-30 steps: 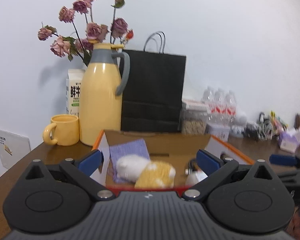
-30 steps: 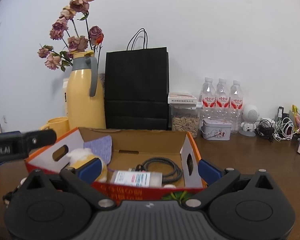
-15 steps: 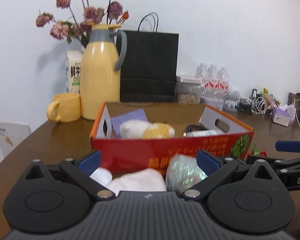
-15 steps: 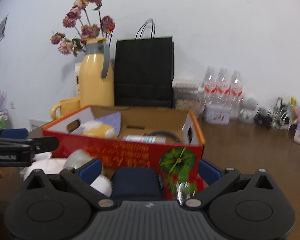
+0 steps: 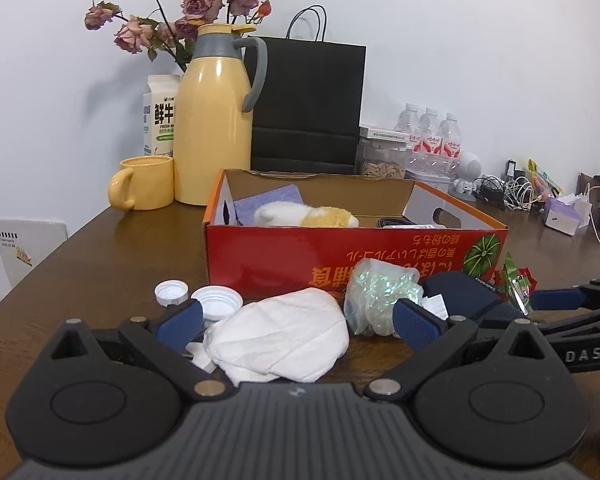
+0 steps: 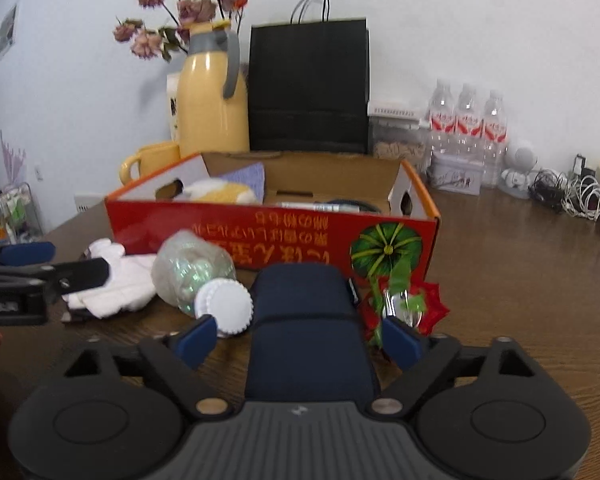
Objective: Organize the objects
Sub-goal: 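Grasp the navy blue pouch on the table with the right tool, then grasp the white folded cloth with the left tool while the right tool holds the pouch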
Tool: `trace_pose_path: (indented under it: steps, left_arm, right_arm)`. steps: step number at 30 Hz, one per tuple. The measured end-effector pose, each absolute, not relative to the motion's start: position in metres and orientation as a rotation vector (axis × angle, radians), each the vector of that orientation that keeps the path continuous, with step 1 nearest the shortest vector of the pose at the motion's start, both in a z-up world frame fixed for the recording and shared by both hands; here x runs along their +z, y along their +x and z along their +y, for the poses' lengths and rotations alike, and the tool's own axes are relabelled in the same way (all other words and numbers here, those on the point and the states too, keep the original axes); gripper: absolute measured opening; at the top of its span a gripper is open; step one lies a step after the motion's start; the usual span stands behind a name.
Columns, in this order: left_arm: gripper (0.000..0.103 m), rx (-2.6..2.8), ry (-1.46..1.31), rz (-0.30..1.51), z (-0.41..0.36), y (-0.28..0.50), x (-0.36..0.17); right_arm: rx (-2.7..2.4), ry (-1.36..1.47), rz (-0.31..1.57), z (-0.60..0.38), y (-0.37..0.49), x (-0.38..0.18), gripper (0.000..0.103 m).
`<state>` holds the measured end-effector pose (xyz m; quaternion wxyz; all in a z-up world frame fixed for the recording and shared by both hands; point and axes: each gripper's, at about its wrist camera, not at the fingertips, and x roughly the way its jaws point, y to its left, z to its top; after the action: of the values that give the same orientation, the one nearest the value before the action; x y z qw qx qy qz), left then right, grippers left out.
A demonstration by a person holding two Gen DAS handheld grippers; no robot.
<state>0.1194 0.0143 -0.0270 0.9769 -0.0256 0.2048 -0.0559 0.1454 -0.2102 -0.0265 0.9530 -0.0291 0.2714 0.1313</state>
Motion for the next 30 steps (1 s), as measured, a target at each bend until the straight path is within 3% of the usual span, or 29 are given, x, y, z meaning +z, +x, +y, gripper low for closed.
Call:
trace_pose_path:
  steps: [8, 10, 16, 30]
  left_arm:
    - [0.103, -0.121, -0.068, 0.421, 0.016, 0.120, -0.028]
    - [0.103, -0.122, -0.069, 0.422, 0.016, 0.121, -0.028]
    - [0.103, -0.122, -0.077, 0.431, 0.017, 0.122, -0.029]
    - [0.103, -0.116, -0.088, 0.449, 0.019, 0.126, -0.031]
  right_arm:
    - [0.267, -0.062, 0.630, -0.208, 0.167, -0.032, 0.082]
    - [0.273, -0.059, 0.656, -0.208, 0.175, -0.034, 0.074]
    - [0.280, -0.077, 0.702, -0.203, 0.191, -0.040, 0.073]
    - [0.272, -0.088, 0.659, -0.198, 0.196, -0.045, 0.068]
